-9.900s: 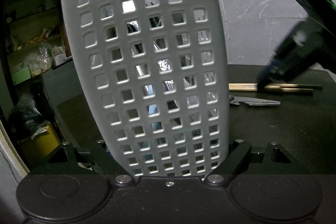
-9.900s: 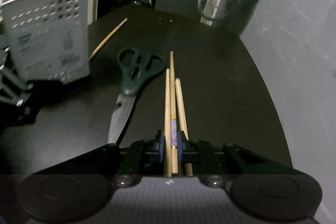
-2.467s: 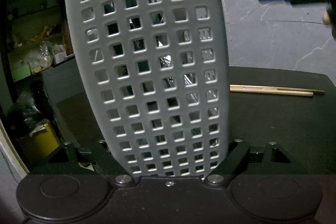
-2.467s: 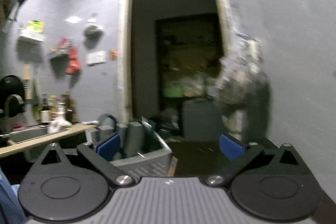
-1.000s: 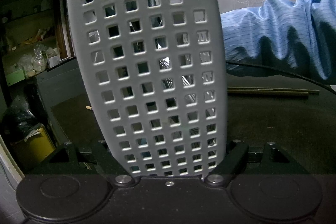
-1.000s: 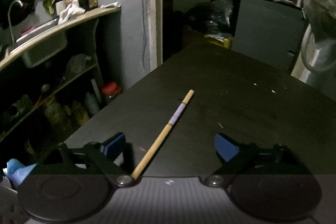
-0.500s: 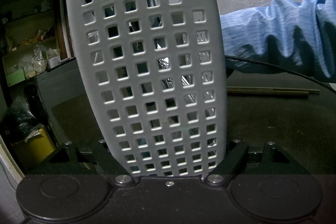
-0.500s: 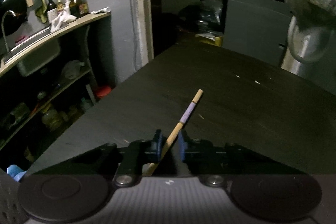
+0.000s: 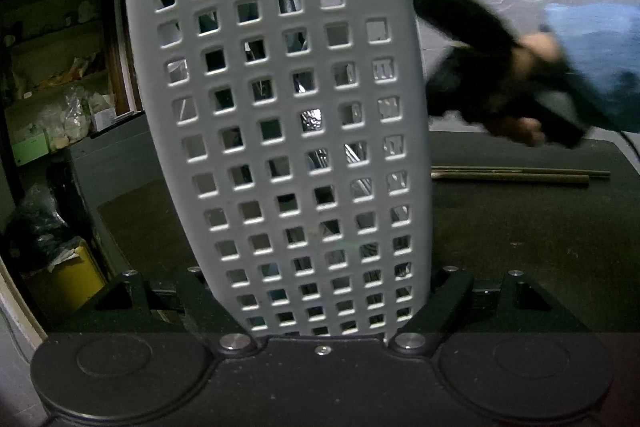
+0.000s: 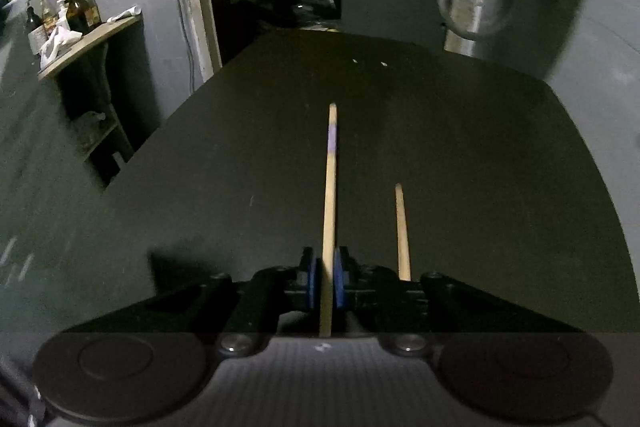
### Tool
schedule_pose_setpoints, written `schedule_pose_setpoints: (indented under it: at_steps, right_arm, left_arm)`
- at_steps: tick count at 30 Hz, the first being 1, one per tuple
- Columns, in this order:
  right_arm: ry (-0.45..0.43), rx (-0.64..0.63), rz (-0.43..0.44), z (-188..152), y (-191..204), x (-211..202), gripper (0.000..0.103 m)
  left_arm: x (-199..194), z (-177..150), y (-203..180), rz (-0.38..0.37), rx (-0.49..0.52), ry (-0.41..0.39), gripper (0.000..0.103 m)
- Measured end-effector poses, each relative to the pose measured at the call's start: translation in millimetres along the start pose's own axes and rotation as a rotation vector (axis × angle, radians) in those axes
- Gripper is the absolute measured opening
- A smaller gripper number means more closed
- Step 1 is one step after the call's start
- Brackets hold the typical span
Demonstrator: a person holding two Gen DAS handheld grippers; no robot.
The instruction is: Organize utensils
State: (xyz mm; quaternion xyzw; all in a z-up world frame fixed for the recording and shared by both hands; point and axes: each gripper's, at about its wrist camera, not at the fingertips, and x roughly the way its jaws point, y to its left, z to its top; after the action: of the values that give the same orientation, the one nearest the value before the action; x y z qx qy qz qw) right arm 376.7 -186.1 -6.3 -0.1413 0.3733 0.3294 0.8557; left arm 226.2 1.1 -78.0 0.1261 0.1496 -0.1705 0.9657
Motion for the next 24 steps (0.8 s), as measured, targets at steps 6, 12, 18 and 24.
schedule_pose_setpoints:
  at_steps: [6, 12, 18, 24]
  right_arm:
    - [-0.045, 0.018, -0.038, -51.2, 26.1, -40.8, 0.005]
    - [-0.102, 0.044, -0.07, -51.1, 26.3, -48.8, 0.02]
    - [-0.135, 0.039, -0.049, -8.7, 12.6, -15.7, 0.029]
    - [-0.082, 0.086, 0.005, 2.6, 0.0, 8.6, 0.007]
  left_arm:
    - [-1.0, -0.1, 0.5, -0.003, 0.005, 0.003, 0.081]
    - [-0.8, 1.9, -2.1, 0.002, 0.015, 0.006, 0.082]
    - [-1.6, 5.0, -6.7, 0.01, 0.022, 0.011, 0.082]
    - [-2.3, 6.6, -11.1, 0.014, 0.026, 0.012, 0.082]
